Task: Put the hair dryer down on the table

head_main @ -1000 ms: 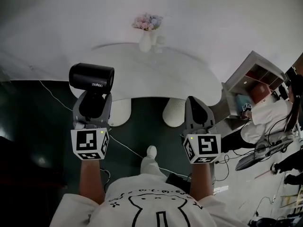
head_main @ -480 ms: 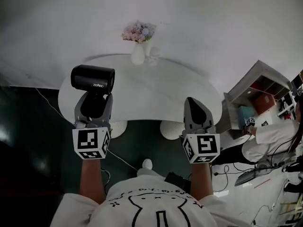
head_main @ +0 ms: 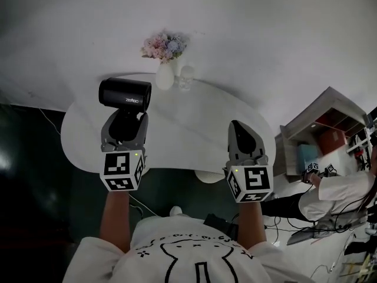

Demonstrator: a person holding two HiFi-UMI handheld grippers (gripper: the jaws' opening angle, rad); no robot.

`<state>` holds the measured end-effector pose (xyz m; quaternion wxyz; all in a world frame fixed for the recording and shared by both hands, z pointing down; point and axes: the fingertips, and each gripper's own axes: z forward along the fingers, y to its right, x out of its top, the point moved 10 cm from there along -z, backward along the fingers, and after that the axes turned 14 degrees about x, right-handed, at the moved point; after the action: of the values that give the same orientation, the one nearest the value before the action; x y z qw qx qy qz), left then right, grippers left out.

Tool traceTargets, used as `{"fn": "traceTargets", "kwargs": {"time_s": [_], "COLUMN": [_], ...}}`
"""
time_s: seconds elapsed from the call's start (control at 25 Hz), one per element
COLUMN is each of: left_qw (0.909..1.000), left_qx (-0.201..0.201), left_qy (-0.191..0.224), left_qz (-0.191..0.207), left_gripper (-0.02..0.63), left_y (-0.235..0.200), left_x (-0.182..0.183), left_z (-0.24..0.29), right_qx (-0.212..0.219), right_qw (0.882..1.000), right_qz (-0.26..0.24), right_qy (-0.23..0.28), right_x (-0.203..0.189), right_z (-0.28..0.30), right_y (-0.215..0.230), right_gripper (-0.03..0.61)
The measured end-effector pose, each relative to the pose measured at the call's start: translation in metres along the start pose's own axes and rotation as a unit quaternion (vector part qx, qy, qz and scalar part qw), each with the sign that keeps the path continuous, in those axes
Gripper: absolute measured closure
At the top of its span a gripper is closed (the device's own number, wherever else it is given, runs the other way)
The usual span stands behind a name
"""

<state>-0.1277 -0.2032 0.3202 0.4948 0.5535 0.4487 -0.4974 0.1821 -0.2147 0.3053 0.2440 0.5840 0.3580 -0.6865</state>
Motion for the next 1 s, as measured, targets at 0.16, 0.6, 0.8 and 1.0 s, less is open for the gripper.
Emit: {"fn": "traceTargets", "kwargs": {"time_s": [0.16,0.6,0.8,1.0], "left_qw": [0.9994,0.9916,0.9843,0.9749], "left_qx": [-0.007,-0.051,-0.060,-0.071], "left_qy": [-0.033,-0.119,-0.166,-0.211], "left_qz": [-0.001,-0.009,-0.007,-0.003], "left_gripper": [0.359,0.359,0.359,0.359], "left_y": [0.018,0.057,0.069,0.084], "left_x": [-0.015,-0.073,-0.101,-0.128], "left_z": [0.029,0.085,0.112,0.139], "right_qx": [0.009,-0.003,-0.023,-0.033], "right_qw": [1.000,0.998,0.995,0.994], "right_qz": [0.002,0.036,0.049,0.050], "right_qy": [-0.013,-0.057,-0.081,-0.092], "right_x": [-0.012,-0.052,-0.064,-0.070], "right_z": [0.013,0.035,0.047,0.060], "right_y": [0.012,0.025,0.035,0.049], "right_gripper": [0.578,0.578,0.578,0.578]}}
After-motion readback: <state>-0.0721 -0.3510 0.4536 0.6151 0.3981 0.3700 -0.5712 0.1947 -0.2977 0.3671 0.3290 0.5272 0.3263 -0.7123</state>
